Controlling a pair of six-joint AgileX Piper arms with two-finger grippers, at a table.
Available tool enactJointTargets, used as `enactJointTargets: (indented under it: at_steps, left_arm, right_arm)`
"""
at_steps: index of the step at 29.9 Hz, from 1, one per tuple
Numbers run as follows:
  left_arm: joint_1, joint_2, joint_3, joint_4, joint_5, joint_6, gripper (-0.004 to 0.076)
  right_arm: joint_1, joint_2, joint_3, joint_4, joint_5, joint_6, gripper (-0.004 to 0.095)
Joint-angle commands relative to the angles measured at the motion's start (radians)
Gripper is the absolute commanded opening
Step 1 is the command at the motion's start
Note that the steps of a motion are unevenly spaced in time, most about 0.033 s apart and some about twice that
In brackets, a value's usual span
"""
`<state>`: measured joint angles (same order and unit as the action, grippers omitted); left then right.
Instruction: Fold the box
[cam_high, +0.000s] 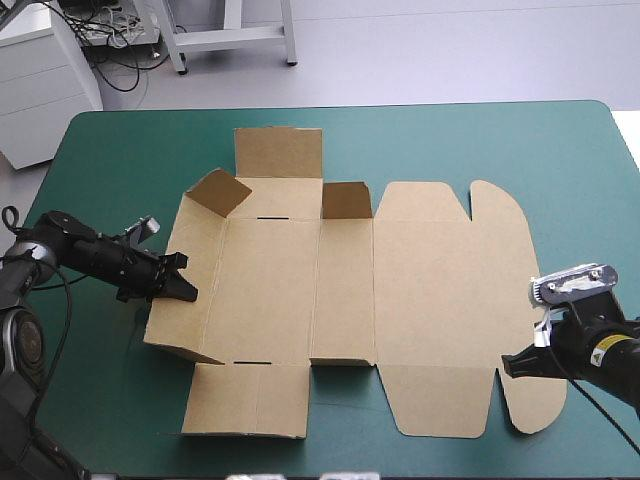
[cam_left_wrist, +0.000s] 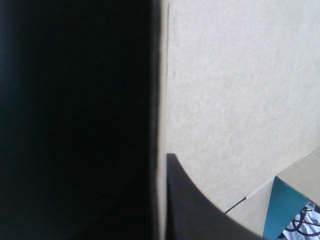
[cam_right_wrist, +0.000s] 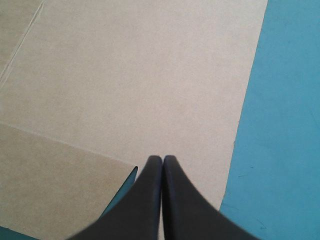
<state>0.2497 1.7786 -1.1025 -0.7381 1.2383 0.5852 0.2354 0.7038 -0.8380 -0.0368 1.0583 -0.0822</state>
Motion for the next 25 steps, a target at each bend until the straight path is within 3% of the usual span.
enactJointTargets:
  at_steps: [1, 14, 18, 25]
  left_arm:
    - [-0.004, -0.037, -0.017, 0.0, 0.066, 0.001, -0.0032]
    - [-0.041, -0.114, -0.197, -0.062, 0.066, 0.033, -0.0032]
    - [-0.133, -0.155, -0.343, -0.013, 0.066, 0.023, -0.0032]
    - [-0.373, -0.158, -0.647, 0.291, 0.059, -0.074, -0.0032]
  right_arm:
    - [-0.005, 0.0, -0.024, -0.003, -0.045, -0.002, -0.0018]
    - [-0.005, 0.0, -0.024, -0.003, -0.045, -0.002, -0.0018]
    - [-0.005, 0.0, -0.024, -0.003, -0.045, -0.002, -0.0018]
    - [-0.005, 0.0, -0.024, -0.003, -0.045, -0.002, -0.0018]
